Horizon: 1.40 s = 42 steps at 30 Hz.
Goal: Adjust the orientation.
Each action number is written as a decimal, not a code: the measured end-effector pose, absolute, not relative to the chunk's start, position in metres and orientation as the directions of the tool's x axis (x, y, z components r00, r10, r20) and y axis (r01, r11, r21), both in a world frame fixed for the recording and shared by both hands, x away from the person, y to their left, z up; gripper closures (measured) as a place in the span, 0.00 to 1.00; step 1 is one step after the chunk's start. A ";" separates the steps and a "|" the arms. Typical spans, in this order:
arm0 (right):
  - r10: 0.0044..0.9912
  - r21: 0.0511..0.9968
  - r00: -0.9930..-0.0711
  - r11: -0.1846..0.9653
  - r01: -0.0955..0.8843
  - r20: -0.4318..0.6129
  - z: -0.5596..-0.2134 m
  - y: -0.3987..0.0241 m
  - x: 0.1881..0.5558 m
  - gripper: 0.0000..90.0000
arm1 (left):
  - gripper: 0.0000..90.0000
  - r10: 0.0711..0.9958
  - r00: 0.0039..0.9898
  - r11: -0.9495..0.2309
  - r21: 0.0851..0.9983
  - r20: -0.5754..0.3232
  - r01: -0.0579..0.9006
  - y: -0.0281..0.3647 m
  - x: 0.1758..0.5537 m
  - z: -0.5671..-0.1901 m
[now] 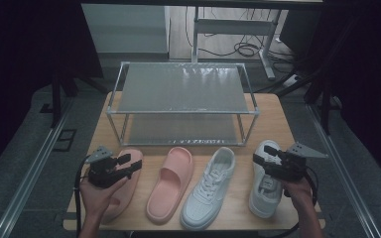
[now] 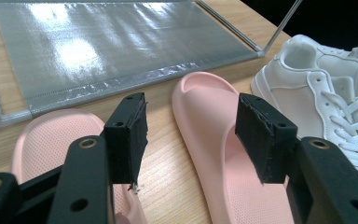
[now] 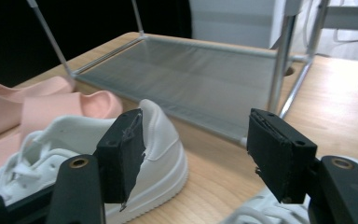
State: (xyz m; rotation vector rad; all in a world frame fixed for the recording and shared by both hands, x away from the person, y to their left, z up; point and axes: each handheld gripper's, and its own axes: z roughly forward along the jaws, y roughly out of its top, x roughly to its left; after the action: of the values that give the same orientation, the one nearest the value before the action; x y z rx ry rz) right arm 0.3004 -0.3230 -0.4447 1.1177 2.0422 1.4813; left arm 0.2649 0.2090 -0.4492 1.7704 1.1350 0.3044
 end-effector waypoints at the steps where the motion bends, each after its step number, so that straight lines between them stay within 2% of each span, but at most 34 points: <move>1: 0.778 0.917 -0.612 0.128 0.378 0.143 -0.445 -0.323 0.300 0.42 | 0.49 0.801 0.533 -0.091 0.825 -0.272 0.557 0.209 0.265 -0.449; 9: 0.799 0.915 -0.584 0.119 0.385 0.141 -0.450 -0.334 0.300 0.44 | 0.54 0.794 0.553 -0.122 0.825 -0.253 0.551 0.196 0.265 -0.454; 12: 0.801 0.919 -0.587 0.134 0.371 0.120 -0.448 -0.331 0.297 0.44 | 0.68 0.788 0.575 -0.157 0.829 -0.222 0.537 0.186 0.261 -0.454; 16: 0.810 0.921 -0.568 0.098 0.377 0.147 -0.448 -0.331 0.291 0.45 | 0.86 0.791 0.582 -0.185 0.834 -0.188 0.521 0.180 0.258 -0.451; 20: 0.808 0.922 -0.571 0.097 0.375 0.147 -0.447 -0.332 0.291 0.46 | 0.96 0.804 0.571 -0.194 0.834 -0.166 0.516 0.180 0.260 -0.451; 30: 0.805 0.909 -0.584 0.161 0.384 0.105 -0.453 -0.321 0.292 0.46 | 1.00 0.828 0.537 -0.190 0.821 -0.161 0.538 0.192 0.247 -0.455; 42: 0.830 0.905 -0.545 0.136 0.402 0.117 -0.453 -0.326 0.292 0.46 | 1.00 0.830 0.529 -0.210 0.781 -0.176 0.588 0.201 0.217 -0.478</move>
State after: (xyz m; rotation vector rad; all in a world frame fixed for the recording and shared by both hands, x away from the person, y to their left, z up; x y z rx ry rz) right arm 0.2920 -0.3261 -0.4527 1.1826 2.0052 1.3876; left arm 0.2168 0.2010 -0.4778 1.9131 1.1602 0.3563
